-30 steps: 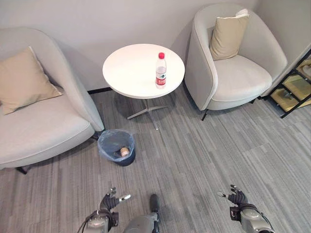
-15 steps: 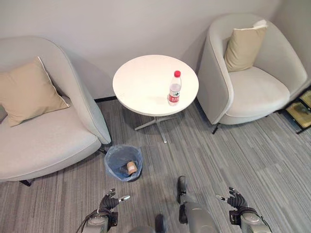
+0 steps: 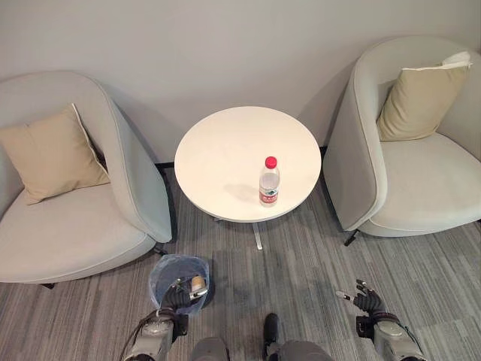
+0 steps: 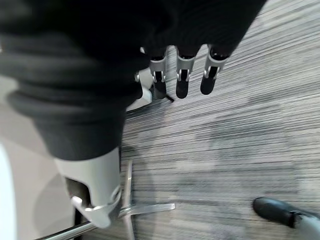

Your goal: Gather garbage on tea table into small bin, then transfer packed bag to large trash can.

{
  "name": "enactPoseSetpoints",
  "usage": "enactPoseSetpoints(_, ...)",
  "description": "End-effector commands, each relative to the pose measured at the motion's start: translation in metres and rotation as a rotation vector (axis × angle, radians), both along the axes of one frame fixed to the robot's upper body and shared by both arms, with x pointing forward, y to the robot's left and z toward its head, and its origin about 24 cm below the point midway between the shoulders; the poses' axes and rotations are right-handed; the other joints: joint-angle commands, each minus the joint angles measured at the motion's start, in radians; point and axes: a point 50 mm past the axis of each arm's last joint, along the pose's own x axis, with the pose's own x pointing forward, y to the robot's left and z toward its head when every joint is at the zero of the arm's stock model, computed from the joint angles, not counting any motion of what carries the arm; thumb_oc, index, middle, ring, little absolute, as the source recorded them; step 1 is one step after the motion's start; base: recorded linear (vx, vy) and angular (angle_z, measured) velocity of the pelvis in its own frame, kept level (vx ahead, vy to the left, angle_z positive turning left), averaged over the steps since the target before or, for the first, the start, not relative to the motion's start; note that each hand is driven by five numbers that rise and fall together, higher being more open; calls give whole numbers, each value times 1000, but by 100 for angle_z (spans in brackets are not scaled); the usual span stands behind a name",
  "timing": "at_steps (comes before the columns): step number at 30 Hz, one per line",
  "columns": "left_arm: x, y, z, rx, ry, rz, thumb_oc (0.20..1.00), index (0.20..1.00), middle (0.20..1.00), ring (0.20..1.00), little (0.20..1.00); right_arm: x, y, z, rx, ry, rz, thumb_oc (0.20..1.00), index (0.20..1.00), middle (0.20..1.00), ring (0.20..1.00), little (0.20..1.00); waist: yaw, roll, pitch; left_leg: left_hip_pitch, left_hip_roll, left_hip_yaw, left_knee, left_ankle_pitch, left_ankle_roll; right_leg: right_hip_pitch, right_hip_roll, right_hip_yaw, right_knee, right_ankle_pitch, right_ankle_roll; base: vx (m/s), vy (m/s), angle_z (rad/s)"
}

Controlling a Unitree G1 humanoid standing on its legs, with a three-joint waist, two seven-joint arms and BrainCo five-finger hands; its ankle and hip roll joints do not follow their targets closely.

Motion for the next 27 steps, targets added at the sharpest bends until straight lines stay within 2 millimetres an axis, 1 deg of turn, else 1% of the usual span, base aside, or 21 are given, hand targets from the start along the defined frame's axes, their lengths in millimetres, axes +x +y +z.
enactPoseSetpoints(1, -9, 7, -2, 36, 8, -13, 1000, 1000, 1000, 1000, 1000, 3, -19, 10, -32, -46, -54, 1000, 1000, 1000, 1000, 1000, 16, 6, -2, -59, -12, 60, -17, 100, -5, 19, -38, 65, 91, -212, 138, 187, 63, 20)
enactPoseSetpoints(2, -10, 7, -1, 35, 7, -7, 1000, 1000, 1000, 1000, 1000, 3, -17, 9, -30, -44, -50, 1000, 1000, 1000, 1000, 1000, 22, 5, -1, -68, -4, 73, -26, 111, -7, 31, -37, 67, 91, -217, 141, 196, 91, 14)
enactPoseSetpoints(3, -12, 9, -3, 37, 16, -3, 1000, 1000, 1000, 1000, 1000, 2, -16, 8, -28, -39, -44, 1000, 1000, 1000, 1000, 1000, 24, 7, -7, -50, -2, 80, -50, 106, -2, 38, -32, 72, 93, -222, 143, 201, 123, -8)
enactPoseSetpoints(5, -19, 11, -6, 39, 38, 10, 1000, 1000, 1000, 1000, 1000, 1, -13, 7, -33, -34, -25, 1000, 1000, 1000, 1000, 1000, 31, 8, -15, -30, -20, 61, -64, 101, 7, 51, -36, 80, 104, -229, 148, 163, 127, -26)
enactPoseSetpoints(6, -19, 11, -6, 39, 38, 10, 1000, 1000, 1000, 1000, 1000, 1, -13, 7, -33, -33, -24, 1000, 1000, 1000, 1000, 1000, 31, 7, -14, -29, -20, 61, -64, 100, 7, 52, -36, 80, 104, -229, 149, 224, 214, -25)
enactPoseSetpoints(7, -23, 13, -8, 42, 50, 18, 1000, 1000, 1000, 1000, 1000, 3, -9, 6, -36, -26, 3, 1000, 1000, 1000, 1000, 1000, 40, 3, -29, -2, -34, 60, -75, 81, 27, 58, -55, 94, 126, -231, 163, 157, 154, -14)
enactPoseSetpoints(9, -23, 14, -7, 43, 47, 20, 1000, 1000, 1000, 1000, 1000, 5, -7, 7, -34, -29, 11, 1000, 1000, 1000, 1000, 1000, 45, 1, -33, 4, -37, 64, -74, 72, 33, 59, -64, 97, 132, -233, 169, 151, 171, -25)
enactPoseSetpoints(10, -23, 19, -5, 53, 42, 28, 1000, 1000, 1000, 1000, 1000, 8, -3, 8, -27, -37, 30, 1000, 1000, 1000, 1000, 1000, 52, -6, -42, 11, -43, 70, -66, 50, 49, 57, -77, 109, 146, -233, 180, 129, 186, -37)
enactPoseSetpoints(12, -23, 24, -4, 61, 37, 44, 1000, 1000, 1000, 1000, 1000, 10, 1, 8, -21, -38, 48, 1000, 1000, 1000, 1000, 1000, 62, -10, -45, 19, -49, 78, -59, 27, 68, 38, -91, 118, 194, -234, 197, 84, 163, -26)
enactPoseSetpoints(15, -21, 31, -1, 77, 32, 58, 1000, 1000, 1000, 1000, 1000, 15, 6, 9, -15, -51, 74, 1000, 1000, 1000, 1000, 1000, 60, -5, -40, 38, -55, 73, -60, 10, 88, -29, -98, 139, 311, -220, 226, 53, 98, -12)
enactPoseSetpoints(16, -20, 33, 0, 85, 26, 62, 1000, 1000, 1000, 1000, 1000, 17, 7, 11, -14, -60, 80, 1000, 1000, 1000, 1000, 1000, 51, 2, -37, 55, -59, 59, -67, 3, 96, -79, -91, 169, 351, -201, 228, 91, 54, 2)
enactPoseSetpoints(20, -19, 34, 0, 86, 24, 66, 1000, 1000, 1000, 1000, 1000, 19, 4, 12, -28, -59, 83, 1000, 1000, 1000, 1000, 1000, 34, 12, -32, 87, -63, 46, -81, -1, 98, -123, -80, 188, 332, -186, 215, 85, -15, 4)
enactPoseSetpoints(21, -17, 33, 1, 83, 16, 65, 1000, 1000, 1000, 1000, 1000, 22, 3, 15, -38, -70, 91, 1000, 1000, 1000, 1000, 1000, 25, 14, -26, 100, -64, 32, -85, -3, 93, -145, -76, 205, 305, -171, 214, 49, -48, 7)
enactPoseSetpoints(22, -17, 33, 1, 83, 16, 65, 1000, 1000, 1000, 1000, 1000, 22, 3, 15, -38, -70, 91, 1000, 1000, 1000, 1000, 1000, 24, 14, -25, 101, -64, 32, -85, -4, 93, -143, -76, 205, 304, -171, 214, 91, -119, 5)
enactPoseSetpoints(23, -18, 34, 1, 89, 17, 63, 1000, 1000, 1000, 1000, 1000, 24, 2, 18, -50, -86, 104, 1000, 1000, 1000, 1000, 1000, 19, 6, -24, 105, -69, 23, -74, -10, 87, -124, -76, 227, 266, -174, 213, 64, -124, 21)
enactPoseSetpoints(26, -24, 36, -1, 88, 30, 71, 1000, 1000, 1000, 1000, 1000, 32, 0, 27, -108, -116, 179, 1000, 1000, 1000, 1000, 1000, 26, 2, -33, 112, -62, 22, -64, -13, 75, -99, -79, 219, 249, -176, 202, 65, -138, 19)
enactPoseSetpoints(27, -24, 36, -1, 88, 30, 72, 1000, 1000, 1000, 1000, 1000, 32, 0, 27, -109, -115, 179, 1000, 1000, 1000, 1000, 1000, 25, 2, -33, 112, -62, 21, -64, -13, 75, -98, -79, 219, 248, -176, 202, 79, -150, 3)
